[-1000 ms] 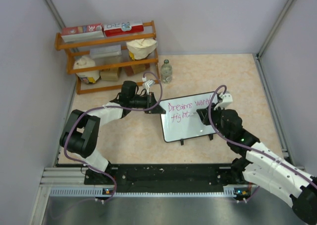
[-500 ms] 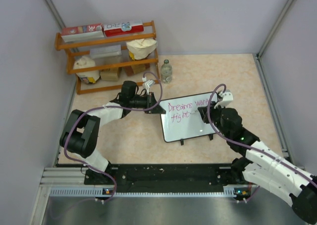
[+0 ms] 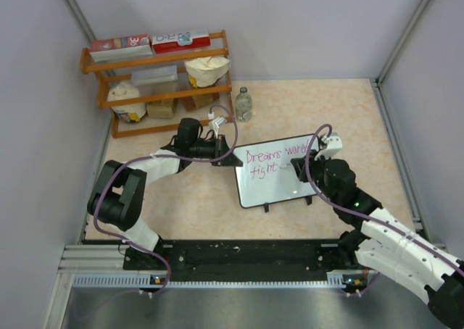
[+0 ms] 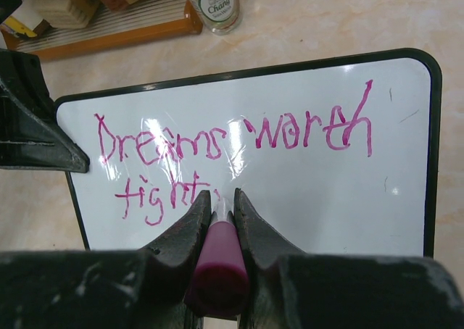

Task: Write a sentence on the whiteboard

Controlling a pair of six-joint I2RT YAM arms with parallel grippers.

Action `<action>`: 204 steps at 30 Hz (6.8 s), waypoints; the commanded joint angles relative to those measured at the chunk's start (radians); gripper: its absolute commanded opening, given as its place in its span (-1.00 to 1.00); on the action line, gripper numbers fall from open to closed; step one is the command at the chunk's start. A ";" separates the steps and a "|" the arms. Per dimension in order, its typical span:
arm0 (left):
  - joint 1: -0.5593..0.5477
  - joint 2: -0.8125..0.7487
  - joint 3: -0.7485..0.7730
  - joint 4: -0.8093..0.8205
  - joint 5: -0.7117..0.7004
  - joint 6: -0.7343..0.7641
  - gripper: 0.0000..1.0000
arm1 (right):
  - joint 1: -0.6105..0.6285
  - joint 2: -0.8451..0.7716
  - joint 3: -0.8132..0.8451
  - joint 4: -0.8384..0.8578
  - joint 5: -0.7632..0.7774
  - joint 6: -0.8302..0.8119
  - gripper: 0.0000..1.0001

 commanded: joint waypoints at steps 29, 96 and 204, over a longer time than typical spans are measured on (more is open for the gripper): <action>0.008 0.002 0.018 -0.025 -0.127 0.049 -1.00 | -0.008 0.017 0.090 0.065 -0.005 -0.003 -1.00; 0.008 -0.004 0.016 -0.030 -0.133 0.052 -1.00 | -0.009 -0.055 0.037 0.025 -0.034 0.016 -1.00; 0.008 -0.003 0.018 -0.031 -0.131 0.053 -1.00 | -0.051 -0.034 -0.093 0.014 -0.037 0.034 -1.00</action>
